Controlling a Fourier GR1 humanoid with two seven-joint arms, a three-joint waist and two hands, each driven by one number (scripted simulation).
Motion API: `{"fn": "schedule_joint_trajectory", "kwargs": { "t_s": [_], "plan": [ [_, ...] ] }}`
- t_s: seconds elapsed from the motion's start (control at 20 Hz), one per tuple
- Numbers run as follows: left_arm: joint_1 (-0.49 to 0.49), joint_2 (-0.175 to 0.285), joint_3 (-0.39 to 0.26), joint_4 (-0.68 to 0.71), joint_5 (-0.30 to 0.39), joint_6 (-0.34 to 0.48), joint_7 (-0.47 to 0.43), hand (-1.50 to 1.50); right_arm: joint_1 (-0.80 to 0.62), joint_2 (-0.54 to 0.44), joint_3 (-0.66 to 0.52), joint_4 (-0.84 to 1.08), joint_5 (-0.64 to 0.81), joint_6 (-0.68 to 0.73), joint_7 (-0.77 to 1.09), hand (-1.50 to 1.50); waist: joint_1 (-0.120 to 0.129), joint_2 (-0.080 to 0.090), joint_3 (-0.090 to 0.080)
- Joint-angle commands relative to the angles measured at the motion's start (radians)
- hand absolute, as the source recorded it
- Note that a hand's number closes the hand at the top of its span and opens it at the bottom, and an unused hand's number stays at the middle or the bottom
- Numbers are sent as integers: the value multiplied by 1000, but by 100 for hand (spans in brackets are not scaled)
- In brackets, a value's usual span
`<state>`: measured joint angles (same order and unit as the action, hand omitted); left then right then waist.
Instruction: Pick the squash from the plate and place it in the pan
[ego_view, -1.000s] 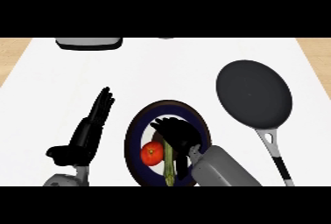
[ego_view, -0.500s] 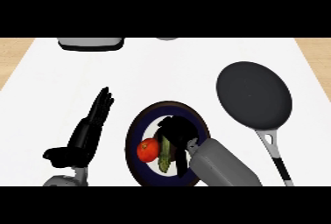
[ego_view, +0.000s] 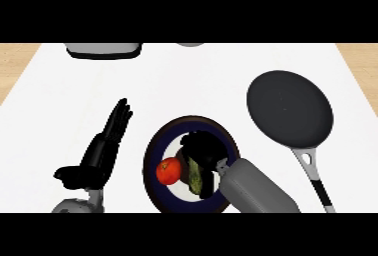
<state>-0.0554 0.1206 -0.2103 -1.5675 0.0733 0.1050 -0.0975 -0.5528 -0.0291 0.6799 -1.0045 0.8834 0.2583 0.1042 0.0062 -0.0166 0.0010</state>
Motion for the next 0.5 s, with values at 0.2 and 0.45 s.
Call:
{"fn": "schedule_joint_trajectory", "kwargs": {
  "t_s": [0.2,0.45],
  "plan": [
    [-10,-8,3,-31,1,-6,59,0,-23,28,-159,-54,27,-154,205,150,-10,14,0],
    [21,-4,17,-8,-2,-6,-4,0,-7,29,-226,-91,54,-409,601,150,-7,11,-2]
  ]
}}
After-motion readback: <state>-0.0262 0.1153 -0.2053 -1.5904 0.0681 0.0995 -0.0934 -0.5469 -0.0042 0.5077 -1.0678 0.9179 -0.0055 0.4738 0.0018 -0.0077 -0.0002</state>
